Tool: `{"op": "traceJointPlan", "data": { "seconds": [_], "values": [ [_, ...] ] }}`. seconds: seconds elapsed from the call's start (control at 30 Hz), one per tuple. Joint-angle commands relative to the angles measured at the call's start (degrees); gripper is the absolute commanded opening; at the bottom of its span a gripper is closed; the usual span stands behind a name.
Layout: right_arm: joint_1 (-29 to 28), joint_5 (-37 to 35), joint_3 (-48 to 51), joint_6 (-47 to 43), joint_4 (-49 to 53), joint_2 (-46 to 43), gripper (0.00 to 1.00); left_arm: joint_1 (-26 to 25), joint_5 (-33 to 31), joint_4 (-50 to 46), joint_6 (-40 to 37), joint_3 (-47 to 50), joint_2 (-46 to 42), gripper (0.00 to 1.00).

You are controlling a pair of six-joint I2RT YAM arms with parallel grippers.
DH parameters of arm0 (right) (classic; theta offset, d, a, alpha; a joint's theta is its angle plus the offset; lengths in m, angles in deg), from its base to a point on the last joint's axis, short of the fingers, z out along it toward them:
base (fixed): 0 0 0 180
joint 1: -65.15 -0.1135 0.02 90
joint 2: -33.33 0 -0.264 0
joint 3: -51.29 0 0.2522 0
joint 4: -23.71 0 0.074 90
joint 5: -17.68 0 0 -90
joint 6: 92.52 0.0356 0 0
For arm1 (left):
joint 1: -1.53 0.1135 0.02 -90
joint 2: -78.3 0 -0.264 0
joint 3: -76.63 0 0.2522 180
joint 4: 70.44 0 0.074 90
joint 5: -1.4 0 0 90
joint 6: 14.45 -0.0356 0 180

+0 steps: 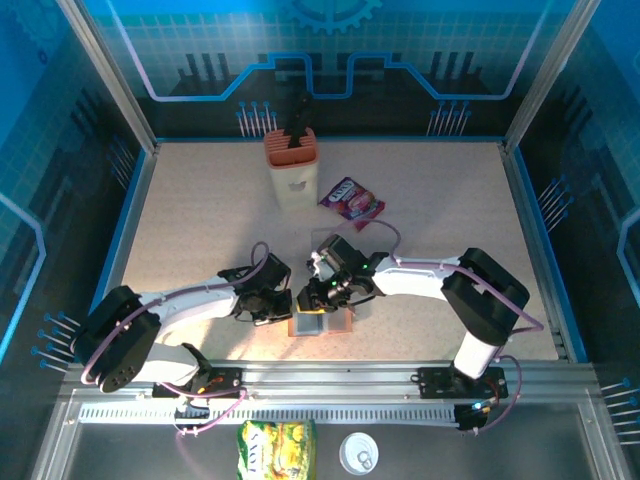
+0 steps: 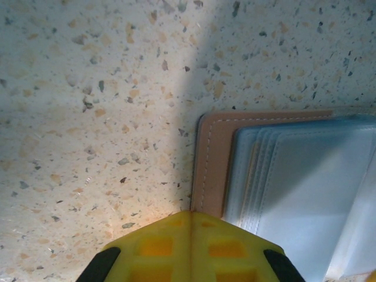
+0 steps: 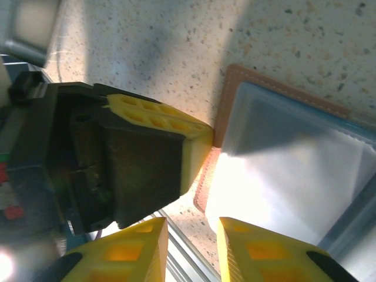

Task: Take the credit cards out of the card holder

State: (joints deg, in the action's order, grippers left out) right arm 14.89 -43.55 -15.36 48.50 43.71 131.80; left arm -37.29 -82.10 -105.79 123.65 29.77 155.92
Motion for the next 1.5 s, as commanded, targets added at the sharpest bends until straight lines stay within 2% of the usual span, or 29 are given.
{"op": "traceJointPlan", "data": {
  "seconds": [0.0,0.67,0.83,1.13,1.27,1.3,1.37,1.47],
  "values": [
    [-0.6,-0.7,-0.8,-1.0,3.5,1.6,0.29,0.3,-0.6,-1.7,0.8,-0.5,1.9,0.00],
    [0.7,-2.6,2.2,-1.2,4.2,0.2,0.29,0.3,-1.5,-3.9,0.1,-0.9,0.9,0.00],
    [1.8,-2.6,5.7,-1.1,3.5,-1.5,0.29,0.3,-2.1,-5.3,-0.6,-1.7,1.0,0.00],
    [3.1,0.6,7.8,0.0,-2.5,0.5,0.29,0.3,-1.8,-6.3,-0.4,-4.4,-1.1,0.00],
    [3.2,2.6,10.5,3.1,-9.4,0.2,0.28,0.2,-0.9,-5.9,0.9,-5.9,-3.8,0.00],
    [3.2,2.9,11.0,3.6,-10.7,0.0,0.28,0.2,-0.2,-5.0,1.5,-5.9,-4.5,0.00],
    [3.4,2.8,11.9,3.9,-11.4,-0.3,0.28,-0.2,0.7,-2.9,3.3,-5.6,-6.0,0.09],
    [3.8,3.3,13.1,4.3,-12.8,-0.7,0.28,-0.8,2.6,1.4,6.3,-4.9,-6.4,0.17]
  ]
}}
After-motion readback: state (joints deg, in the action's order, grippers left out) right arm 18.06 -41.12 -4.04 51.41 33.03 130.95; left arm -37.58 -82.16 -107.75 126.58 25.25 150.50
